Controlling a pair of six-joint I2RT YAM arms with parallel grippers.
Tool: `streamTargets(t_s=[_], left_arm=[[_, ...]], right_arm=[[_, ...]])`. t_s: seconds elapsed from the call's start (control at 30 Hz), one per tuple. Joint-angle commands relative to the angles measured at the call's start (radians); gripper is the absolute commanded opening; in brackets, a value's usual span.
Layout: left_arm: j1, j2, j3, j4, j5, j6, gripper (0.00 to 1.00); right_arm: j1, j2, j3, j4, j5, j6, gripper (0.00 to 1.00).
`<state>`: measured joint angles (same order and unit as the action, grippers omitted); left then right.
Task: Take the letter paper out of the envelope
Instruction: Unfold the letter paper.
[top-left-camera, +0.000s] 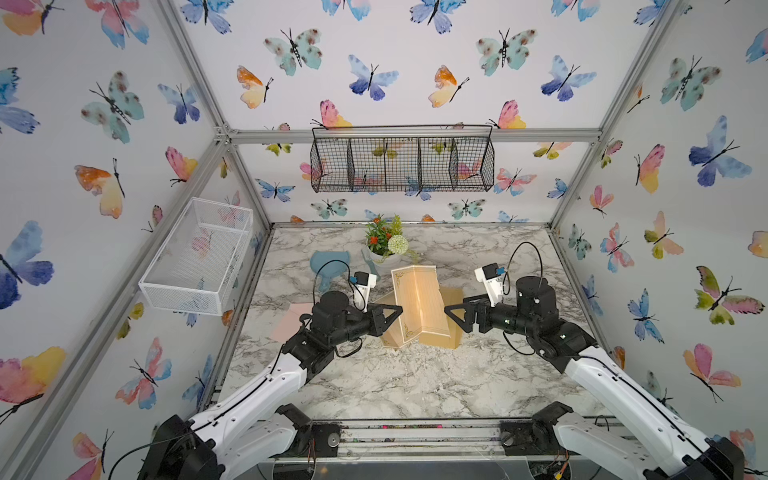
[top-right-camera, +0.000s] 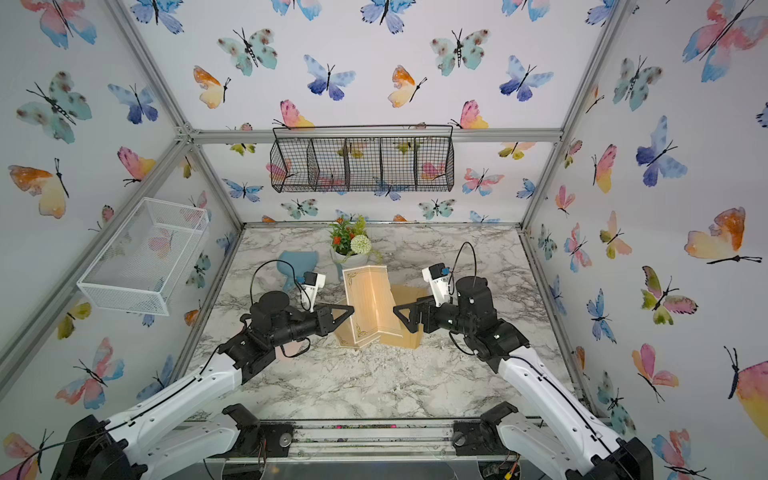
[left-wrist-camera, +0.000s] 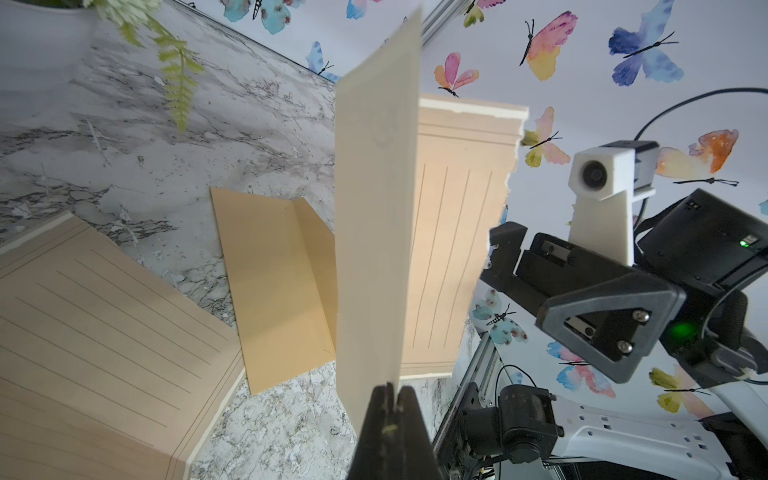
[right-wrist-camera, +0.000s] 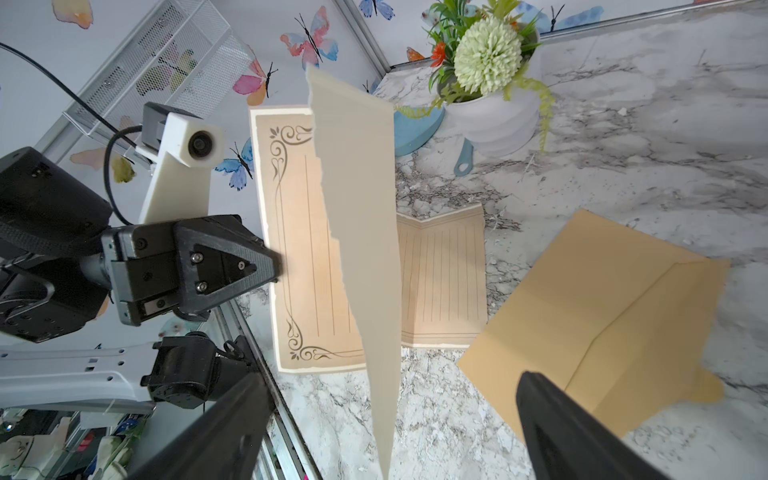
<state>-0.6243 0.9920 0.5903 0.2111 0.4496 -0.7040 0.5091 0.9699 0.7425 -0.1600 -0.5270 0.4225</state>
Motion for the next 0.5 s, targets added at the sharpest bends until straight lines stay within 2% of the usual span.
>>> streamTargets(t_s=[0.0, 0.23, 0.33, 0.43, 0.47], left_arm=[[-0.006, 0.000, -0.002, 0.017, 0.016, 0.005, 0.00], [-0.012, 0.013, -0.012, 0.063, 0.024, -0.015, 0.00], [-0.023, 0.019, -0.003, 0.068, 0.069, -0.018, 0.00], [-0.036, 0.017, 0.000, 0.068, 0.068, -0.017, 0.00], [-0.042, 0.016, 0.000, 0.069, 0.066, -0.018, 0.00]], right_arm=[[-0.005, 0.019, -0.013, 0.085, -0.082, 0.022, 0.96], [-0.005, 0.038, -0.020, 0.117, -0.077, 0.029, 0.94], [-0.006, 0.076, -0.027, 0.145, -0.084, 0.030, 0.92], [-0.004, 0.115, -0.038, 0.192, -0.101, 0.042, 0.86], [-0.004, 0.127, -0.038, 0.209, -0.110, 0.048, 0.79]])
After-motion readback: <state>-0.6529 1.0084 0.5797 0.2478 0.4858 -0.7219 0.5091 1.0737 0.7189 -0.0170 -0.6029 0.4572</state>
